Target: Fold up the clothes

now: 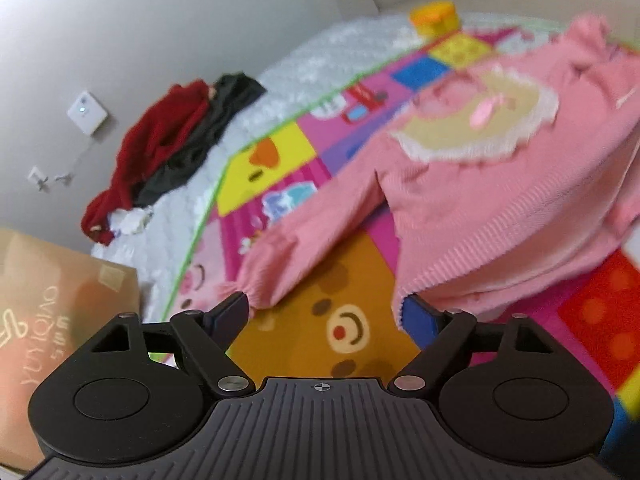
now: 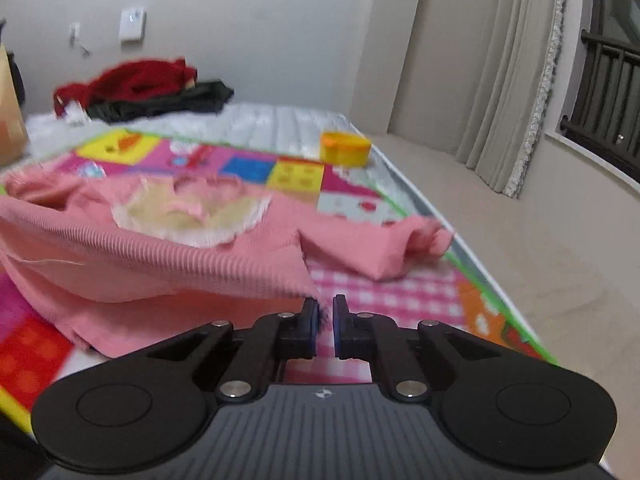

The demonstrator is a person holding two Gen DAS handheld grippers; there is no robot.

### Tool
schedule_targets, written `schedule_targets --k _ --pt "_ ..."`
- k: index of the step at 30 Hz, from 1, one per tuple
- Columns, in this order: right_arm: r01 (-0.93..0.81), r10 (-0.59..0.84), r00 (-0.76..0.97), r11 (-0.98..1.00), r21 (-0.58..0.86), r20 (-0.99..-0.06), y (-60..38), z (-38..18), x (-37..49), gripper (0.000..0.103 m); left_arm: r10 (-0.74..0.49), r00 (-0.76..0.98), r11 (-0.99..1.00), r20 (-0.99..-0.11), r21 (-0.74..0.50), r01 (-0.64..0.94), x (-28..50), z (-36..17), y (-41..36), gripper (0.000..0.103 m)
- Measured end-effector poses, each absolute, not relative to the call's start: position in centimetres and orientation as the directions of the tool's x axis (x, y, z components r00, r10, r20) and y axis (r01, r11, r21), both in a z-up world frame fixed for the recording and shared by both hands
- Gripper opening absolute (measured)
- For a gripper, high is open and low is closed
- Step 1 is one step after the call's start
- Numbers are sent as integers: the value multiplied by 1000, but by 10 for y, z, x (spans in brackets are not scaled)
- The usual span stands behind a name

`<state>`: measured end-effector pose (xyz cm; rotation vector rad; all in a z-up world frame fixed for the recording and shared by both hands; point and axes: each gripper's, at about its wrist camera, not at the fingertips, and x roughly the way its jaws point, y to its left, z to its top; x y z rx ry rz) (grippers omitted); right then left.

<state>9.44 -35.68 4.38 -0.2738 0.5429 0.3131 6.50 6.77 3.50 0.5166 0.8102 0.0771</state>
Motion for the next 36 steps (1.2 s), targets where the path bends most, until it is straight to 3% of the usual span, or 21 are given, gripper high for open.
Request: schedule_targets --k 4,10,11,13,15,19,22,26,30,33,36 --pt "-329 124 805 908 -261 -581 -375 38 93 7 220 687 894 -693 424 142 44 52 76 93" --pt "-259 34 761 931 -256 -647 -401 4 94 10 168 633 916 -755 357 184 30 40 84 96" --pt "-247 20 753 935 -255 -658 -405 -2 94 13 150 624 926 -767 331 184 31 38 85 97" --pt "-233 23 740 946 -225 -672 -411 -8 94 41 59 591 965 -804 197 171 43 32 87 98" --pt "-237 91 742 962 -132 -664 -409 -4 94 61 -36 560 987 -828 59 151 55 26 89 98" --pt "-209 233 717 971 116 -657 -399 -3 115 63 -171 504 984 -847 -170 48 91 1 90 98" --pt "-173 281 690 959 226 -667 -385 -17 134 64 -115 468 990 -876 -137 -13 115 -28 81 98" --pt "-200 245 644 968 150 -725 -357 -45 144 64 -106 389 990 -915 -134 -44 126 -59 72 89" --pt "-294 199 632 956 7 -749 -339 -57 129 60 -93 319 993 -943 -65 98 114 -63 55 88" --pt "-330 210 610 944 -4 -764 -346 -53 116 60 -127 221 972 -967 -77 221 106 -56 46 93" --pt "-343 216 591 939 0 -777 -356 -51 109 70 -145 307 970 -941 -74 230 98 -30 48 95"
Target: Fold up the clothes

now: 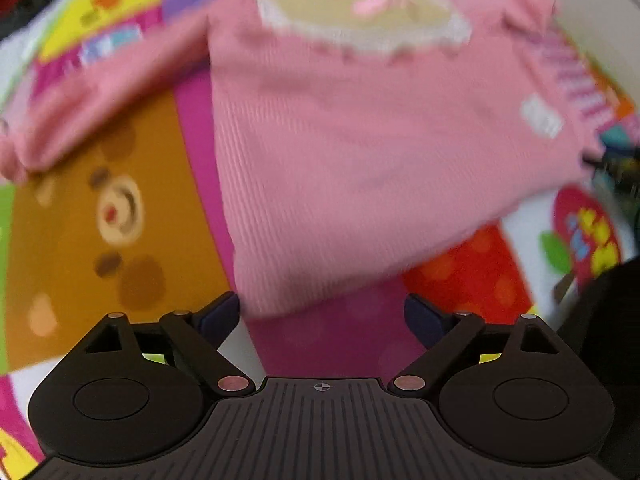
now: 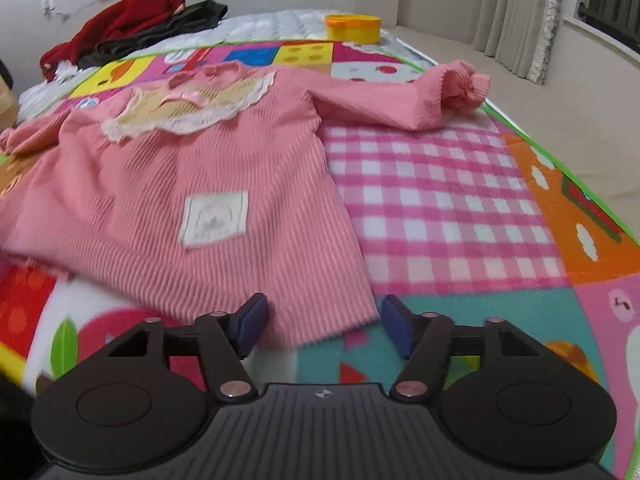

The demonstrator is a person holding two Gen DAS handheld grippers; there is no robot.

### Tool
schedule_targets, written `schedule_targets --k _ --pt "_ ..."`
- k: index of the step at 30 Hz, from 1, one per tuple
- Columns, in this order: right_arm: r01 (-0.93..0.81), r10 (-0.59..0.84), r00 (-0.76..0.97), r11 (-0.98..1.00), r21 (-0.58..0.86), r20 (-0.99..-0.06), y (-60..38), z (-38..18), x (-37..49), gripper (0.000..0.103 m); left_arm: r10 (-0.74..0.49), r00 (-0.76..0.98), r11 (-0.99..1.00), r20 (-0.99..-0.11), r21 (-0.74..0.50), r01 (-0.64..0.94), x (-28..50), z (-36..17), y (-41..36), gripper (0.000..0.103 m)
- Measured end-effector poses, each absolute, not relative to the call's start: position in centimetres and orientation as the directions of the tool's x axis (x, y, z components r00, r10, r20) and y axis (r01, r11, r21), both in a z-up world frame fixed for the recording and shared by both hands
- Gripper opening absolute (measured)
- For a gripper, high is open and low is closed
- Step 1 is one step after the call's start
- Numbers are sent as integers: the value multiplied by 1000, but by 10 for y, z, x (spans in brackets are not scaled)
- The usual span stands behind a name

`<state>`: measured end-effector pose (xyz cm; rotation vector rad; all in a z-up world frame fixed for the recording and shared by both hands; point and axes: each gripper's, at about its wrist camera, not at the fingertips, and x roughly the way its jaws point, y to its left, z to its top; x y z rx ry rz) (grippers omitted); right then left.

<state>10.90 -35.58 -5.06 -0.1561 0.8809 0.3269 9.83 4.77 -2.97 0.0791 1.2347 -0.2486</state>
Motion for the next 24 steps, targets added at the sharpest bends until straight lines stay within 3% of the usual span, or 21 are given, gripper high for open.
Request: schedule_targets --k 6,9,11,14,21,23,24 --pt "-283 207 577 958 45 -790 -361 -42 116 75 -203 657 954 -726 -297 -33 130 2 57 103" --pt "-243 202 617 968 60 -760 -360 -21 128 80 -149 698 882 -701 -413 -227 169 -22 58 103" --pt "-211 200 655 974 77 -729 -361 -3 138 83 -107 698 859 -708 -419 -293 188 -40 62 103" --pt "-115 186 705 982 148 -684 -370 12 175 84 -136 674 883 -726 -397 -250 196 -63 67 103" --pt "145 19 761 969 199 -648 -379 -18 288 84 -162 655 933 -738 -330 -141 206 -75 62 103" --pt "217 -32 768 952 213 -640 -381 -27 320 76 -158 653 941 -740 -314 -127 207 -79 60 103" --pt "233 -36 749 949 212 -661 -381 -33 334 51 -156 656 945 -739 -306 -120 207 -79 59 103"
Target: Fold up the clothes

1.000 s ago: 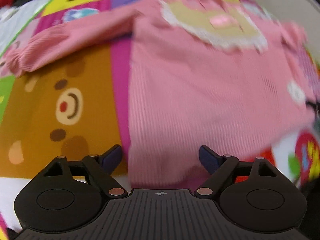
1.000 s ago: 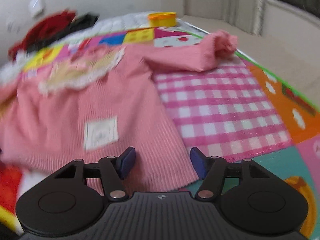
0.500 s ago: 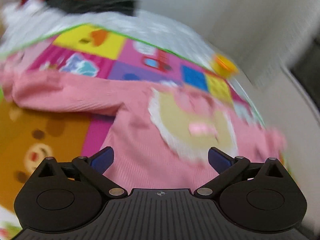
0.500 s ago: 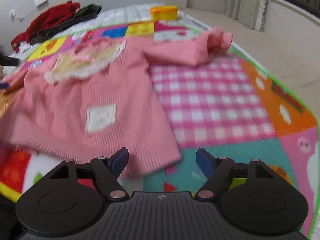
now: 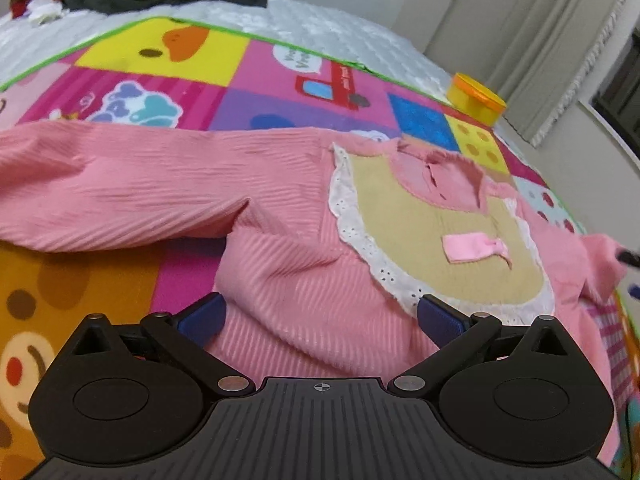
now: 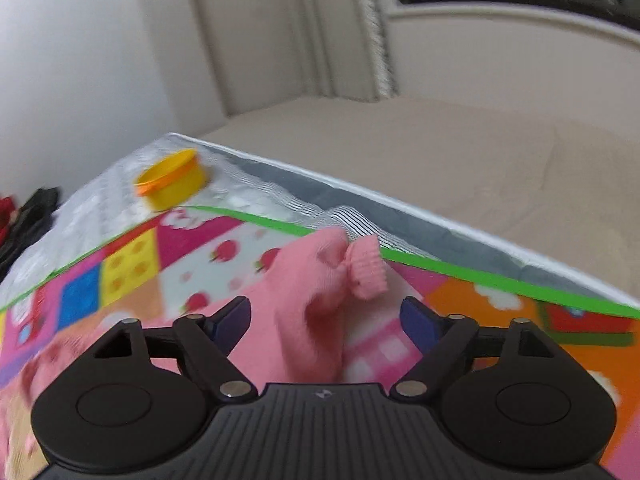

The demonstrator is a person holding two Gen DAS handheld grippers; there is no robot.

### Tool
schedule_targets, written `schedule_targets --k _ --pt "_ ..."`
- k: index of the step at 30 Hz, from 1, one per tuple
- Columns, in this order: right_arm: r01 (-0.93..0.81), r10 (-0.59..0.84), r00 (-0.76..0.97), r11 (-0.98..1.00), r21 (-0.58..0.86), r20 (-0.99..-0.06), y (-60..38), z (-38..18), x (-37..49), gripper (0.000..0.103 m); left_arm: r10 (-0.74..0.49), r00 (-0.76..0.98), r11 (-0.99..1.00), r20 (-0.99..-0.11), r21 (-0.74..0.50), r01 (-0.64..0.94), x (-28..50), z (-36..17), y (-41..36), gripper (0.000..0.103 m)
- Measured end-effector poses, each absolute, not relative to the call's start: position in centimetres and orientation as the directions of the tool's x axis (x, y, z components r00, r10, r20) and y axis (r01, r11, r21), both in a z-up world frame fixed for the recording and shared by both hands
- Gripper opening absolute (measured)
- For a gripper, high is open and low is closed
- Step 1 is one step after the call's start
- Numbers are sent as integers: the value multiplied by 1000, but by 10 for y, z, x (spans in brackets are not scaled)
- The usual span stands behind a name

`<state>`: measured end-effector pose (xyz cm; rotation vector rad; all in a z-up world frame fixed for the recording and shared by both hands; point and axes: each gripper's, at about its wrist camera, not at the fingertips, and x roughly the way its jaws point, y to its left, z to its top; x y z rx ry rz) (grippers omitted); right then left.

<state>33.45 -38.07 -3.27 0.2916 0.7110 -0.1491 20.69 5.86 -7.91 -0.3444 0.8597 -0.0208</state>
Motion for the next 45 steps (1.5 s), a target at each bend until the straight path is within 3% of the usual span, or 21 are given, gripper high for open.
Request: schedule_targets --k 1,2,11,19,23,27,30,32,35,37,41,45 --pt "240 -31 721 948 208 -692 -380 -39 348 21 -156 655 947 -739 -301 -115 207 -80 58 103" --pt "239 -36 714 951 195 -699 -378 -39 354 16 -156 655 948 -740 -297 -111 208 -80 58 103" --pt "104 -69 785 994 21 -616 -337 24 362 10 -177 650 940 -739 -322 -110 209 -80 63 103" --pt "-188 206 830 978 88 -518 -238 101 336 10 -192 643 929 -741 -349 -125 208 -78 67 103" --pt "-360 343 769 930 77 -539 -170 100 323 10 -216 640 910 -737 -389 -142 207 -77 74 103" --pt "-457 391 689 888 53 -610 -111 67 315 10 -269 661 806 -701 -539 -244 206 -74 102 103" --pt "-501 386 651 865 12 -653 -80 41 303 10 -199 690 759 -696 -554 -341 202 -69 125 103" --pt "-531 385 626 847 -10 -678 -62 24 294 12 -139 704 737 -697 -548 -397 200 -67 140 103" --pt "-589 428 589 808 -1 -685 -46 15 283 35 -117 713 714 -691 -558 -423 199 -64 150 103" --pt "-617 452 591 787 -13 -668 -41 18 273 55 -101 720 699 -687 -564 -440 197 -62 157 103" --pt "-662 465 609 745 -89 -642 -28 24 255 57 -70 731 666 -678 -578 -472 195 -57 171 103" --pt "-759 478 584 607 -233 -656 1 5 224 57 -51 791 734 -610 -560 -384 194 -28 185 103"
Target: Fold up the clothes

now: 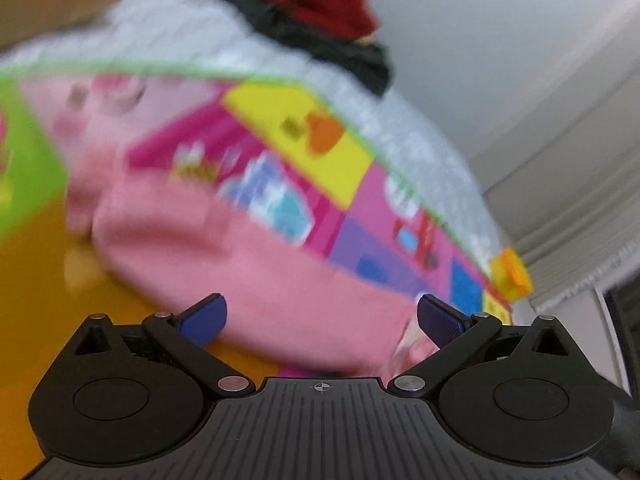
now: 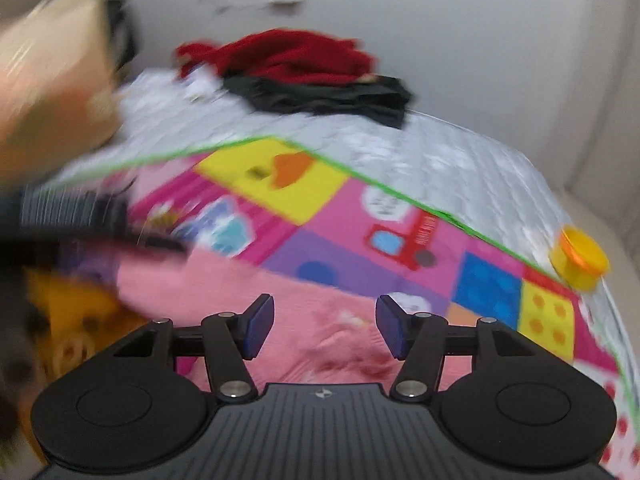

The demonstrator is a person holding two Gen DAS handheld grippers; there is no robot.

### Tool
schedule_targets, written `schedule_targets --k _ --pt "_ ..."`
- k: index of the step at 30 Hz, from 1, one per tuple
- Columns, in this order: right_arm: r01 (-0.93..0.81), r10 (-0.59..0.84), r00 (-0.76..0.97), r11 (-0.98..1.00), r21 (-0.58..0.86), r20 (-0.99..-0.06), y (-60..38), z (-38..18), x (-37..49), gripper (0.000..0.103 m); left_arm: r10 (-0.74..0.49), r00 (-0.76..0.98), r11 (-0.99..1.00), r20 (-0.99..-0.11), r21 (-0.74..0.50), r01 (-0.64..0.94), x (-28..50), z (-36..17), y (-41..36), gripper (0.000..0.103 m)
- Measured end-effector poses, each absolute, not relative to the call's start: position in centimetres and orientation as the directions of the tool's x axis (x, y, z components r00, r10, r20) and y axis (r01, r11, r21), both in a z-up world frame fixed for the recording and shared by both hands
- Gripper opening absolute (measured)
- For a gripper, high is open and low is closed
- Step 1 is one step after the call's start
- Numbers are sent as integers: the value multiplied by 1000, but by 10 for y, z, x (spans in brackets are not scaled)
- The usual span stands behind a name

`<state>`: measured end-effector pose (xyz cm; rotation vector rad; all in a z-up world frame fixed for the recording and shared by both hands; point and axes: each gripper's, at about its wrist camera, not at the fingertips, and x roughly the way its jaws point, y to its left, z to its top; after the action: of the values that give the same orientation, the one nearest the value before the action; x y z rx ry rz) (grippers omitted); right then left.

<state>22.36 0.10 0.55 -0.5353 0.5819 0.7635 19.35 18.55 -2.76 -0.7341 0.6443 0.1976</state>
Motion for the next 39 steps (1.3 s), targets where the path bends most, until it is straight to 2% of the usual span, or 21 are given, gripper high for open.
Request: schedule_targets --k 2,5,10,15,17,19,20,24,29,34,39 --pt "-805 494 562 513 -300 -664 17 -8 202 57 -35 814 811 -580 -493 -316 194 -10 190 103" --pt "-848 535 530 358 -392 -658 47 -35 168 57 86 827 885 -555 -339 -320 191 6 189 103" --pt "-827 588 523 176 -533 -618 91 -73 132 56 36 823 868 -566 -390 -306 191 6 207 103" --pt "-807 615 534 163 -568 -581 109 -83 132 55 113 808 864 -578 -344 -367 191 3 218 103" --pt "-810 621 528 163 -563 -580 111 -84 134 46 122 804 853 -581 -352 -384 191 1 224 103" --pt "-810 612 534 172 -561 -583 110 -83 137 13 121 804 845 -582 -364 -391 191 -1 227 103" --pt "-809 604 543 189 -556 -584 108 -82 141 8 125 804 845 -582 -362 -394 191 -1 227 103" --pt "-789 564 610 369 -491 -556 84 -63 169 3 111 809 840 -577 -381 -386 189 0 227 103" --pt "-712 487 671 632 -305 -559 14 -42 206 3 119 814 849 -569 -366 -380 190 1 222 103" --pt "-548 398 709 831 -99 -583 -56 -22 243 2 101 810 864 -577 -354 -360 193 -1 214 103" --pt "-313 308 718 944 106 -624 -126 -2 280 5 48 805 882 -592 -353 -312 199 -5 199 103"
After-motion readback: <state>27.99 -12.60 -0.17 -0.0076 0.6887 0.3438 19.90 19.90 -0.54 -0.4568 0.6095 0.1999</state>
